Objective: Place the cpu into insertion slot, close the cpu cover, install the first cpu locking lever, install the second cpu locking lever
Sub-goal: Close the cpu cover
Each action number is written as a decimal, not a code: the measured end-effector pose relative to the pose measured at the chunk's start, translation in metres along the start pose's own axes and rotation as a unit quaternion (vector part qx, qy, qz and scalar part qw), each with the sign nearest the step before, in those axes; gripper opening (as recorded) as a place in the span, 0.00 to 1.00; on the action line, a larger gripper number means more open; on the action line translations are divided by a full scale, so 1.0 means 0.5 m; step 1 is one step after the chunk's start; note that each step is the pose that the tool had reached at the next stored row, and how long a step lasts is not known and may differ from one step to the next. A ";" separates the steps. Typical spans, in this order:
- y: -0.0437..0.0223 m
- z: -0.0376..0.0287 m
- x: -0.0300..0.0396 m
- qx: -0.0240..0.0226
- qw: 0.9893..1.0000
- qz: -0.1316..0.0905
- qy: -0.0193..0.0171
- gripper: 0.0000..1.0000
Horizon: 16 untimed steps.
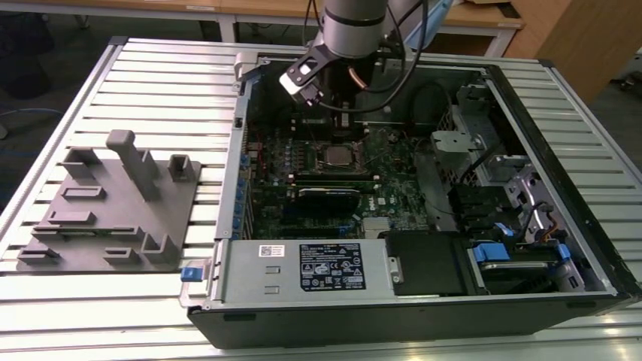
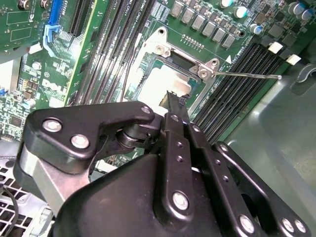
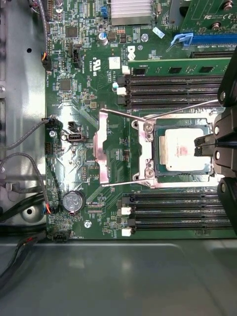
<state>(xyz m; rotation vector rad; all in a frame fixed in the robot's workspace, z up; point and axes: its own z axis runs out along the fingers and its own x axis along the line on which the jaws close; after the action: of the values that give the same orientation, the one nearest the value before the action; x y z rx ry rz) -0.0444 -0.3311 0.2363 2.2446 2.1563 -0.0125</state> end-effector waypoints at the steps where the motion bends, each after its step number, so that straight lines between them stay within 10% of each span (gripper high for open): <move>1: 0.000 -0.001 0.000 0.000 1.000 0.000 0.000 0.10; 16: 0.000 -0.010 0.000 0.003 1.000 0.000 0.000 0.10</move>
<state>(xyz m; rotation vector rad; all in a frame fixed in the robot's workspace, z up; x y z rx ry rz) -0.0444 -0.3311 0.2412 2.2471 2.1589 -0.0183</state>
